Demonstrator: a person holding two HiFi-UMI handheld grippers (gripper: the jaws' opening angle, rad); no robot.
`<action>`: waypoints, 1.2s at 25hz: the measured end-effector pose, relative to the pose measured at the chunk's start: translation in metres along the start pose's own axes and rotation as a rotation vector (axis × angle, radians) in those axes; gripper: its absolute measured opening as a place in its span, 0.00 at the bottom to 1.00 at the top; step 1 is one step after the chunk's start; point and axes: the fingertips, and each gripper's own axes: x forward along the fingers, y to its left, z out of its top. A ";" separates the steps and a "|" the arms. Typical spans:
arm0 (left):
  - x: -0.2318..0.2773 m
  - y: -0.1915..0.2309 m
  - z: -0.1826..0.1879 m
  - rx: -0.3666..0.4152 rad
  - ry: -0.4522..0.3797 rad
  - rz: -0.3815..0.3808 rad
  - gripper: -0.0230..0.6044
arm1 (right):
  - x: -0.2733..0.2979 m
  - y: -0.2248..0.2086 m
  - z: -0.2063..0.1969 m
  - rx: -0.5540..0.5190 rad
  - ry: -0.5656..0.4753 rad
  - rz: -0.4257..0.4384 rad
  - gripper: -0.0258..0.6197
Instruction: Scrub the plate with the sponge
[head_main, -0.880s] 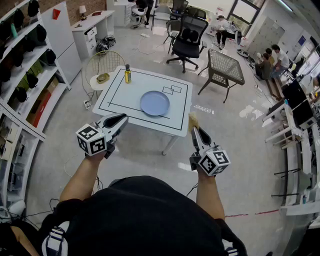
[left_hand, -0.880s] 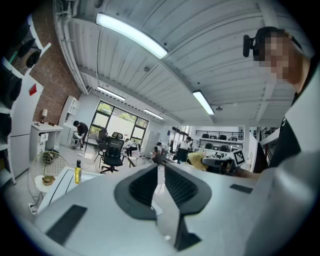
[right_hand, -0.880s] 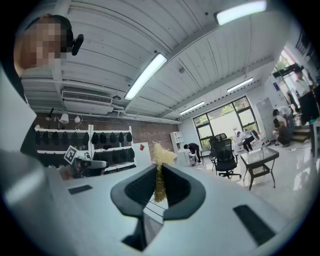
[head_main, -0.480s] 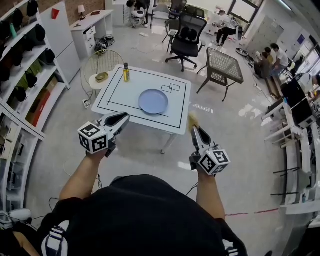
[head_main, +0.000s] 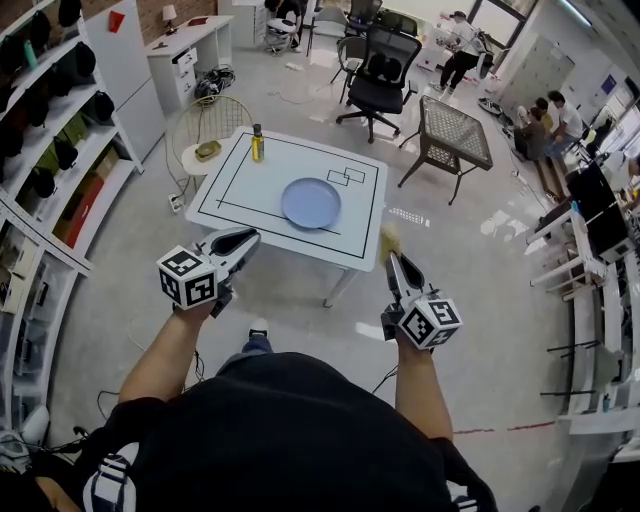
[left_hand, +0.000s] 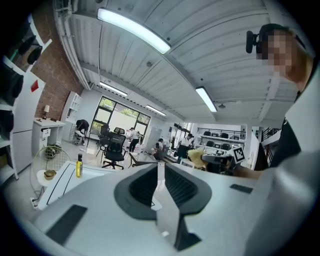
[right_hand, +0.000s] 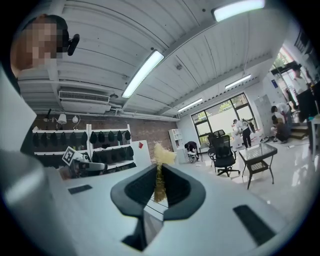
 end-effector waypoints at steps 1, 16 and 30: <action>0.001 0.002 0.000 -0.001 0.000 0.001 0.11 | 0.003 -0.001 -0.001 0.000 0.004 -0.001 0.08; 0.035 0.072 0.003 -0.037 0.011 -0.004 0.11 | 0.063 -0.034 -0.003 0.019 0.021 -0.050 0.08; 0.089 0.173 0.029 -0.059 0.029 -0.038 0.11 | 0.152 -0.066 0.010 0.012 0.035 -0.115 0.08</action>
